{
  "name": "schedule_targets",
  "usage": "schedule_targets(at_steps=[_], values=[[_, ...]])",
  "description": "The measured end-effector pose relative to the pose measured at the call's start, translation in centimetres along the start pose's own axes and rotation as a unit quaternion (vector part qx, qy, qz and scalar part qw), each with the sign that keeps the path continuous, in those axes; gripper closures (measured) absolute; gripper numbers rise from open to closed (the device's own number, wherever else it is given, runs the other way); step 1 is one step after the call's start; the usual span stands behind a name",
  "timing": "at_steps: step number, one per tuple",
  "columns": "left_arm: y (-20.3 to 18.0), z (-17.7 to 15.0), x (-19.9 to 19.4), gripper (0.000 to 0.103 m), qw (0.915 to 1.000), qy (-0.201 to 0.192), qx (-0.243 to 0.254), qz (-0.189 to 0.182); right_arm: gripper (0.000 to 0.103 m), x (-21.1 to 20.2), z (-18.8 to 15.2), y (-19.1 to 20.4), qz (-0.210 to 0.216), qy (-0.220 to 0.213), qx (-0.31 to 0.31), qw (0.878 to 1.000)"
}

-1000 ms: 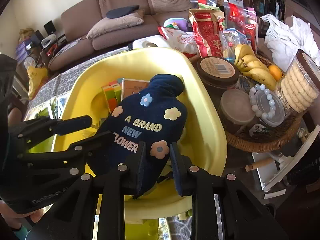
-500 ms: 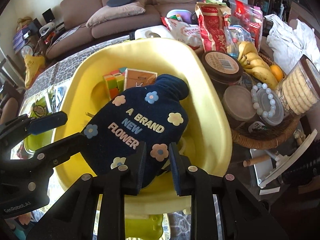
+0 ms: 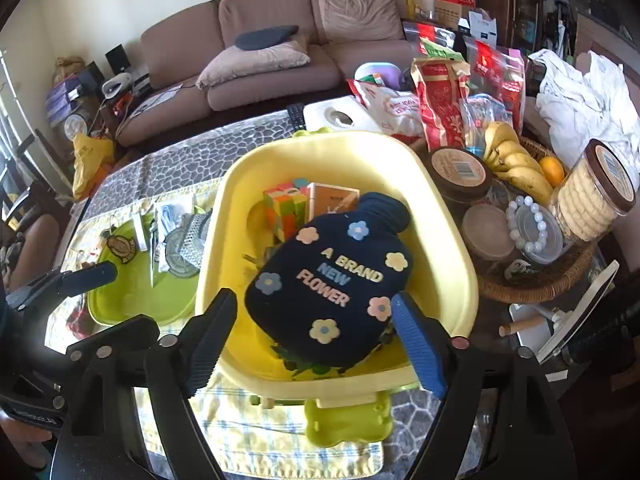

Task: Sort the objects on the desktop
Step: 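Open the right tool to drop the navy cover into the basin, then move the left tool down onto the plaid snowman gift bag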

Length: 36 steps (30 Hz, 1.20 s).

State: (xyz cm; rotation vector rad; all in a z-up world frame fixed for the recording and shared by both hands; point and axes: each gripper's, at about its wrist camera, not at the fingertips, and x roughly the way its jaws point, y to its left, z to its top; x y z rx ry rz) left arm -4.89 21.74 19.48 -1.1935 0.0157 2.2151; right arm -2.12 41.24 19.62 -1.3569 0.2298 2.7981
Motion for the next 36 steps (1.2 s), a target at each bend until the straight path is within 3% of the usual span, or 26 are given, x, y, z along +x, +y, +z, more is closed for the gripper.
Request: schedule_targets(at_steps=[10,21,31,36], values=[[9.9,-3.3,-6.3,0.003,0.9960,-0.026,-0.069,0.051,0.016,-1.1,-0.4,5.9,0.035,-0.009,-0.018,0.999],[22.0,-8.8,-12.0,0.003,0.9806,-0.039,-0.152,0.118,0.015,0.2,-1.4,14.8,0.079,0.000,-0.065,0.995],[29.9,-13.5,-14.2,0.003,0.9662,-0.022,-0.197,0.165,0.015,3.6,-2.4,24.0,0.118,0.025,-0.097,0.988],[33.0,-16.0,-13.6,0.003,0.9591,-0.009,-0.232,0.162,0.015,5.2,-3.3,28.7,0.137,0.040,-0.116,0.983]])
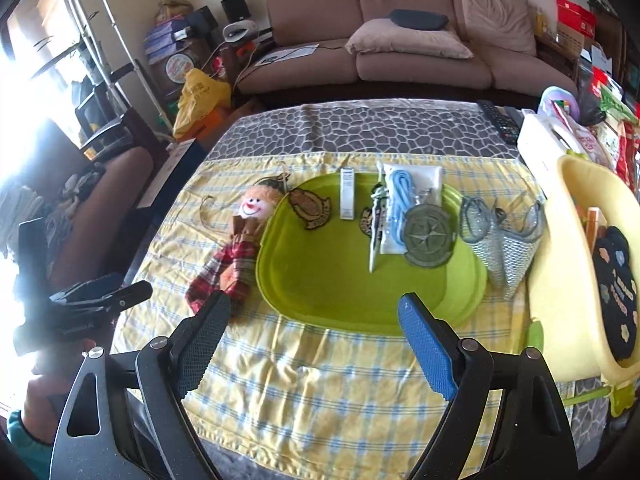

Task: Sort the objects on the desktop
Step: 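Move the left tool down onto the plaid snowman gift bag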

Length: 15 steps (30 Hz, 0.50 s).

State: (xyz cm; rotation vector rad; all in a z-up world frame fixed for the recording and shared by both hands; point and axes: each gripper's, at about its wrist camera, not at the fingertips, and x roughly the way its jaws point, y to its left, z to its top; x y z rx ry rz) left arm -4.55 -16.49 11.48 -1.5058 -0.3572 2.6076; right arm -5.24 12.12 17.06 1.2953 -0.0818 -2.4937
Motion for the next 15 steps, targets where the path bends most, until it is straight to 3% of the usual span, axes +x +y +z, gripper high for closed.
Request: schedule_targets(at_steps=[8,15], values=[[2.7,-0.9,2.8,0.003,0.9993,0.025,-0.029,-0.004,0.015,3.9,0.2,5.3,0.020,0.020,-0.024,0.999],[3.9,-0.9,5.4,0.003,0.9978,0.044,-0.048,-0.008,0.015,7.7,-0.1,7.2,0.052,0.042,0.002,0.998]])
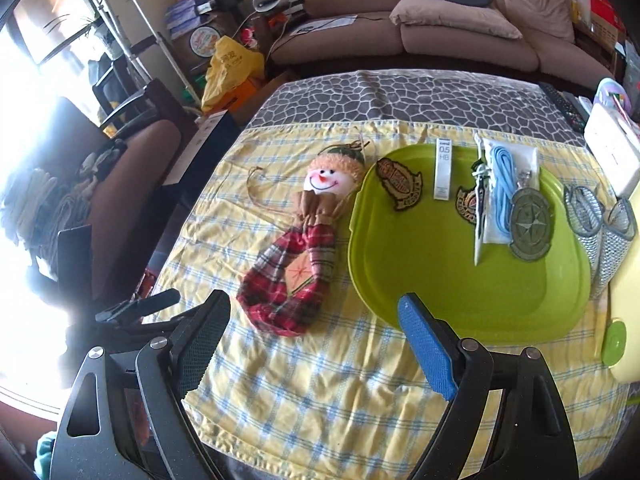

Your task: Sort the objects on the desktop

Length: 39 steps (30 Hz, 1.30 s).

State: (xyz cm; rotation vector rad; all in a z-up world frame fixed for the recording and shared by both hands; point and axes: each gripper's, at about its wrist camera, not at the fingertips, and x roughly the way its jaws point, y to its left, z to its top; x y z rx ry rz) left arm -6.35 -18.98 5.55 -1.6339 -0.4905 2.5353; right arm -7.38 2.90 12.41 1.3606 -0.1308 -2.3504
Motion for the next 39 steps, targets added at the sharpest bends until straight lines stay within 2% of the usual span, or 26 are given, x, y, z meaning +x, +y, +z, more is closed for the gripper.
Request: schedule_targets(at_steps=[10,12,14,16,19,20,23,28,30,32,34,36,39], values=[[0.5,0.7,2.9,0.003,0.9995,0.029,0.000,0.015,0.016,5.2,-0.7,-1.1,0.046,0.043,0.087,0.994],[0.6,0.9,3.1,0.003,0.9994,0.029,0.002,0.020,0.023,6.1,-0.9,-1.2,0.050,0.051,0.095,0.993],[0.7,1.1,3.4,0.003,0.9992,0.030,0.004,0.026,0.040,6.9,-1.1,-1.3,0.048,0.057,0.102,0.992],[0.7,1.3,3.6,0.003,0.9992,0.031,0.006,0.025,0.045,7.7,-1.2,-1.6,0.047,0.065,0.112,0.990],[0.9,1.5,3.9,0.003,0.9993,0.032,0.007,0.020,0.045,8.6,-1.3,-1.9,0.054,0.072,0.127,0.988],[0.9,1.6,3.9,0.006,0.9993,0.031,0.007,0.017,0.045,8.9,-1.3,-1.9,0.054,0.074,0.129,0.987],[1.0,1.7,4.1,0.027,0.9991,0.037,0.009,0.015,0.045,9.6,-1.4,-1.9,0.048,0.078,0.131,0.987],[0.9,1.6,4.2,0.032,0.9988,0.046,0.012,0.005,0.045,10.6,-1.7,-1.9,0.048,0.087,0.136,0.986],[0.9,1.5,4.1,0.042,0.9988,0.047,0.012,0.000,0.046,11.1,-1.8,-1.8,0.044,0.090,0.135,0.986],[1.0,1.4,4.3,0.048,0.9985,0.053,0.007,-0.011,0.062,11.6,-1.9,-1.6,0.044,0.096,0.135,0.985],[0.9,1.3,4.4,0.054,0.9982,0.058,0.009,-0.016,0.069,12.0,-2.1,-1.4,0.046,0.103,0.134,0.985],[0.8,1.3,4.3,0.064,0.9980,0.058,0.012,-0.022,0.072,11.9,-2.2,-1.3,0.045,0.100,0.130,0.986],[0.7,1.2,4.2,0.069,0.9980,0.058,0.011,-0.023,0.070,11.5,-2.2,-1.2,0.044,0.102,0.125,0.986]])
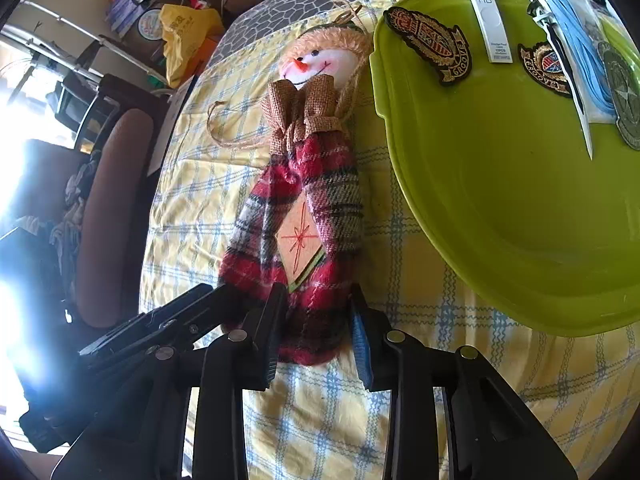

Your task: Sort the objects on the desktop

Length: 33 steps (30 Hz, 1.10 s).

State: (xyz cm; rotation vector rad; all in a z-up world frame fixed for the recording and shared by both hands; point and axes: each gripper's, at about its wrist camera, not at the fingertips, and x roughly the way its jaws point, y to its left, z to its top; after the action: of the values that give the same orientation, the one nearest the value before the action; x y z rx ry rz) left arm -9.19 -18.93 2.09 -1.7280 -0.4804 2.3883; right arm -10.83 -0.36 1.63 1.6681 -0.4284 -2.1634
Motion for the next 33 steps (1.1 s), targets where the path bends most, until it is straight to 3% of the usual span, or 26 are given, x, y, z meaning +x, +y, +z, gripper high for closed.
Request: schedule_targets(at_steps=[6,10,17,26,27,29,30,33], values=[[0.3,0.0,0.0,0.073,0.9998,0.004,-0.014,-0.012,0.048,-2.9,1.7,1.7,-0.037,-0.047,-0.042,0.997],[0.5,0.1,0.1,0.073,0.9996,0.006,-0.021,-0.016,0.034,-3.4,4.2,2.9,-0.045,-0.053,-0.055,0.996],[0.1,0.0,0.6,0.072,0.9998,0.012,-0.005,-0.013,0.034,0.2,7.9,4.3,-0.068,-0.024,-0.058,0.996],[-0.3,0.2,1.1,0.072,0.9998,0.014,0.004,-0.013,0.034,4.4,9.3,5.3,-0.134,-0.014,-0.101,0.986],[-0.4,0.2,1.1,0.072,0.9998,0.013,0.005,-0.014,0.037,4.6,9.2,5.6,-0.147,-0.013,-0.111,0.983],[-0.6,0.5,1.2,0.078,0.9998,0.012,0.005,-0.018,0.056,5.0,8.7,6.0,-0.168,-0.015,-0.131,0.977],[-0.5,0.5,1.2,0.084,0.9997,0.012,0.005,-0.023,0.056,5.1,8.5,6.1,-0.179,-0.016,-0.143,0.973],[-0.8,0.3,0.8,0.087,0.9996,0.005,0.010,-0.024,0.063,4.9,8.1,6.0,-0.179,-0.024,-0.161,0.970]])
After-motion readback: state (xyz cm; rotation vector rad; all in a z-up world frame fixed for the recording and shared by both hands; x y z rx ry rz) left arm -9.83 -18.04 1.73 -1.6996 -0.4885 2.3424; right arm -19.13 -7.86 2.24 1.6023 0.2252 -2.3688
